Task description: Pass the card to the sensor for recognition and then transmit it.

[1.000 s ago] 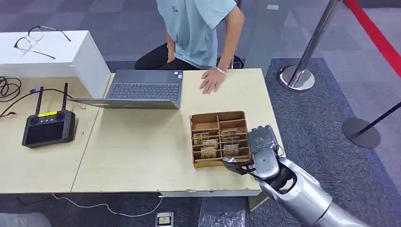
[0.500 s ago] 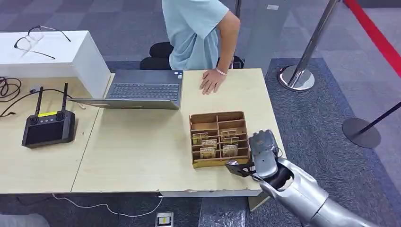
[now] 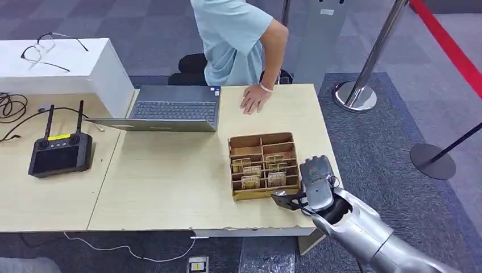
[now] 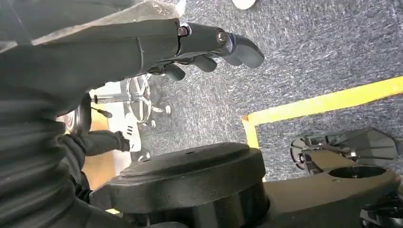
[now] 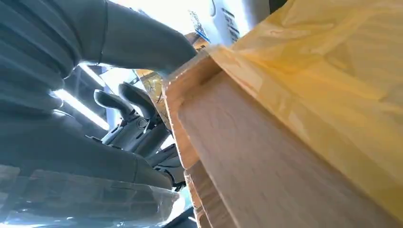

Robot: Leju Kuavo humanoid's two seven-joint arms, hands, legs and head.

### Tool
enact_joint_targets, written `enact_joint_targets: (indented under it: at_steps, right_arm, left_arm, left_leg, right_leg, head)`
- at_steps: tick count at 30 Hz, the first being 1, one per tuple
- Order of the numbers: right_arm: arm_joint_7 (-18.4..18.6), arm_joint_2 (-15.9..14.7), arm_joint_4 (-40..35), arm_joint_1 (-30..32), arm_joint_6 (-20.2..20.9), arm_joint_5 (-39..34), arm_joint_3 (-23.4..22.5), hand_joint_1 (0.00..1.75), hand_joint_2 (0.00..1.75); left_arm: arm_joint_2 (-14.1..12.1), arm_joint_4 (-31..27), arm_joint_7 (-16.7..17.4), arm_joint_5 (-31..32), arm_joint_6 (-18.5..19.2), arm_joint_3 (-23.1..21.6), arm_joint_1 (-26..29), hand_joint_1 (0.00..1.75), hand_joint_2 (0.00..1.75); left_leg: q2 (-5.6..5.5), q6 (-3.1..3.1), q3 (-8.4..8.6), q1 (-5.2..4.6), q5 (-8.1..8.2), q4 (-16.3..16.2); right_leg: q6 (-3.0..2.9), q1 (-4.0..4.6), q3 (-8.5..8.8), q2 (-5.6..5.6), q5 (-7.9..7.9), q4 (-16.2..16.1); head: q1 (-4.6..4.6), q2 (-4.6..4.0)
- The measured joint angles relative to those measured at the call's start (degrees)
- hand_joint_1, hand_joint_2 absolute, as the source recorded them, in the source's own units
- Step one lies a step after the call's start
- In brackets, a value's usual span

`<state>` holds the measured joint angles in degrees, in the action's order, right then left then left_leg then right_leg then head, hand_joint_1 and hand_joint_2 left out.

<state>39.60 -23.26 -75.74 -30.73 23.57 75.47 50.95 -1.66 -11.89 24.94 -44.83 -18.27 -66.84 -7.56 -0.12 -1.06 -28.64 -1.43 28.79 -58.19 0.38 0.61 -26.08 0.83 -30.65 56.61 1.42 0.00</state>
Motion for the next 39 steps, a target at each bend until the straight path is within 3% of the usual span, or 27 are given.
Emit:
enact_joint_targets:
  at_steps: [4,16,27,39]
  right_arm:
    - [0.5,0.0,0.5,-0.1,-2.3,-0.2,0.2,1.75,1.75]
    - [0.5,0.2,0.2,-0.4,-2.8,0.3,-0.1,1.75,1.75]
    - [0.5,0.5,-2.5,-1.2,-8.3,3.0,-2.4,1.75,1.75]
    - [0.5,2.1,-6.8,-1.3,-17.5,2.4,-5.8,1.75,1.75]
  left_arm:
    - [0.0,0.0,-0.1,0.0,0.0,0.0,0.0,0.00,1.75]
    - [0.0,0.0,-0.5,0.0,-0.1,0.0,0.1,0.00,1.75]
    - [0.0,0.0,-1.0,0.0,-0.5,0.0,0.1,0.00,1.75]
    - [0.0,0.0,-2.3,-0.3,-1.8,0.0,0.3,0.00,1.75]
  left_leg:
    - [0.00,0.00,0.01,0.00,0.00,0.0]
    - [-0.01,0.00,-0.04,0.00,0.00,0.0]
    - [-0.03,-0.01,-0.22,0.00,0.01,0.0]
    - [-0.04,0.00,-0.29,0.00,0.01,0.0]
  right_leg:
    - [0.02,0.00,0.01,0.00,0.03,0.0]
    - [0.04,0.00,-0.04,0.00,0.04,0.0]
    - [0.04,0.00,-0.22,0.00,0.02,0.0]
    - [0.01,0.01,-0.29,0.00,0.00,0.0]
  head:
    - [0.00,0.00]
    - [-0.02,0.00]
    - [-0.02,0.00]
    - [-0.02,0.00]
